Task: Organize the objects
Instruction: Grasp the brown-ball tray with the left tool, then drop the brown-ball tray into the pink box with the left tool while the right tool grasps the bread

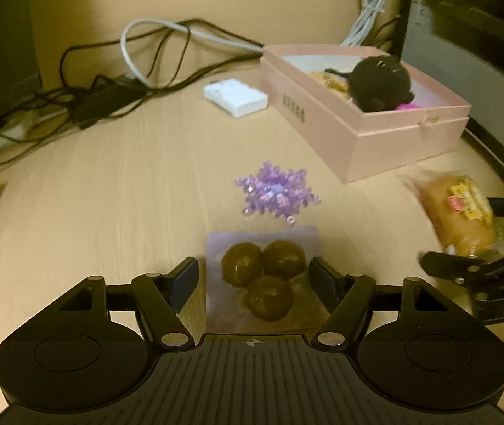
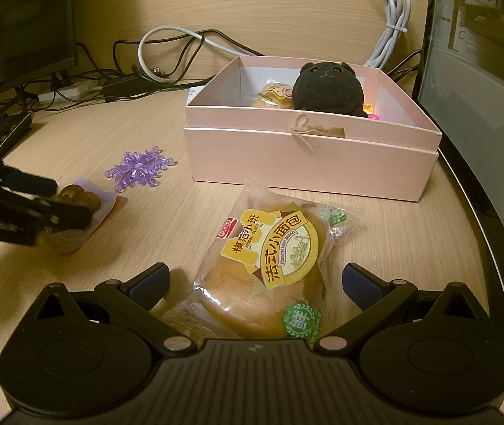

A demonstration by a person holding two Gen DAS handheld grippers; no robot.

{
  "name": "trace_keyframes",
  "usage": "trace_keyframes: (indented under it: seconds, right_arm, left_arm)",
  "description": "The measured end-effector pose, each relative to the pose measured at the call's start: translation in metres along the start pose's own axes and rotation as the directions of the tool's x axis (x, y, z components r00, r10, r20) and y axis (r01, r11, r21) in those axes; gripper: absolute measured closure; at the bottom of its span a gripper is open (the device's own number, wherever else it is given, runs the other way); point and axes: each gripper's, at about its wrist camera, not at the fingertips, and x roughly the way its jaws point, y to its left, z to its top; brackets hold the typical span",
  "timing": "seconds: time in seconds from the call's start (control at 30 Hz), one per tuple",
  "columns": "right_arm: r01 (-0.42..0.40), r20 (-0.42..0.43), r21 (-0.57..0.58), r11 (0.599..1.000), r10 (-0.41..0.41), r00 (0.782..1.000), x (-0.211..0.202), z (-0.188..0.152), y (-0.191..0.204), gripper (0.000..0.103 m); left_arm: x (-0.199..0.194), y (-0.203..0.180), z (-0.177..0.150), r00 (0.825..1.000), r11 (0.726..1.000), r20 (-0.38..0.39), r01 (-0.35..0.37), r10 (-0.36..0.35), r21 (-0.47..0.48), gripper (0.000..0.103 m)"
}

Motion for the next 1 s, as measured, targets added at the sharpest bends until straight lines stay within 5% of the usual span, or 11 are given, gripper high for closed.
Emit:
trace_keyframes:
  seconds: [0.2, 0.5, 0.57, 0.67, 1.0]
  right_arm:
    - [-0.038, 0.025, 0.063, 0.997, 0.036, 0.999, -0.014, 0.0, -0.008, 0.0]
    - [0.025, 0.03, 0.094, 0.995, -0.028, 0.999, -0.008, 0.016, -0.009, 0.001]
    - [0.013, 0.015, 0.082, 0.997, -0.014, 1.0, -0.006, 0.018, -0.007, 0.013]
    - [0.015, -0.014, 0.032, 0.999, -0.014, 1.0, -0.008, 0.02, 0.002, 0.046]
    - [0.019, -0.059, 0.044, 0.999, -0.016, 0.998, -0.047, 0.033, 0.007, 0.05]
  left_arm:
    - [-0.004, 0.0, -0.005, 0.999, 1.0, 0.038, 0.012, -0.012, -0.012, 0.034]
    - [-0.02, 0.001, -0.017, 0.999, 0.999, 0.037, 0.034, -0.033, -0.031, 0.035]
    - [-0.025, 0.002, -0.019, 0.998, 0.998, 0.031, 0.048, -0.047, -0.039, 0.035]
    - [-0.033, 0.003, -0.022, 0.997, 0.996, 0.024, 0.076, -0.075, -0.044, 0.036]
    - [-0.053, 0.004, -0.004, 0.982, 0.98, 0.02, 0.19, -0.189, -0.056, 0.037]
